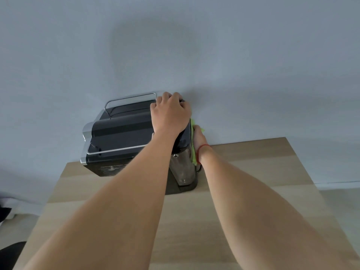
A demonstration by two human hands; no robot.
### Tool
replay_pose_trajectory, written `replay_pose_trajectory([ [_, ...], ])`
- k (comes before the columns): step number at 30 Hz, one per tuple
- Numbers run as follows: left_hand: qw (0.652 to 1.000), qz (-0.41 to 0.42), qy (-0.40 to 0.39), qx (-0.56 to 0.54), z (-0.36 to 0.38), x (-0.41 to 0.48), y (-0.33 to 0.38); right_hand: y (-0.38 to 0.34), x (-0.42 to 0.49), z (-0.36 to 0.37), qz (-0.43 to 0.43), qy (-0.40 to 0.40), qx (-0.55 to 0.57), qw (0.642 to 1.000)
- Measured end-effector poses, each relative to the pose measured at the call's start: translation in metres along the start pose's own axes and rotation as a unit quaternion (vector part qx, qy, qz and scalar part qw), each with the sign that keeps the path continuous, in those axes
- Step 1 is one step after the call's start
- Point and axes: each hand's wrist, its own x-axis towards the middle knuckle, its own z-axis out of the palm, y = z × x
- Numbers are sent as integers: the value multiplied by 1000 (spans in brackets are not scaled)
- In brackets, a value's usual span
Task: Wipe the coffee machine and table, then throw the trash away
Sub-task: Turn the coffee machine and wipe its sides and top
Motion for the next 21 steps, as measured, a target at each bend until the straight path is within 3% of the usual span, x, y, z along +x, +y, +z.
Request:
replay_pose_trajectory([
  [7,1000,1,-8,-7,-4,-1,2,36,-43,-6,86,53,85,991],
  [10,1000,-1,-13,-23,-8,-3,2,24,-63,1,59,43,131,989],
  [14,997,-11,-8,-80,-16,-10,4,-17,-83,8,6,58,87,994],
  [18,977,-33,-83,-192,-40,-10,3,-46,-92,9,-38,52,39,997],
  [21,984,-10,-143,-107,-49,-13,-5,-39,-85,11,-32,69,48,996],
])
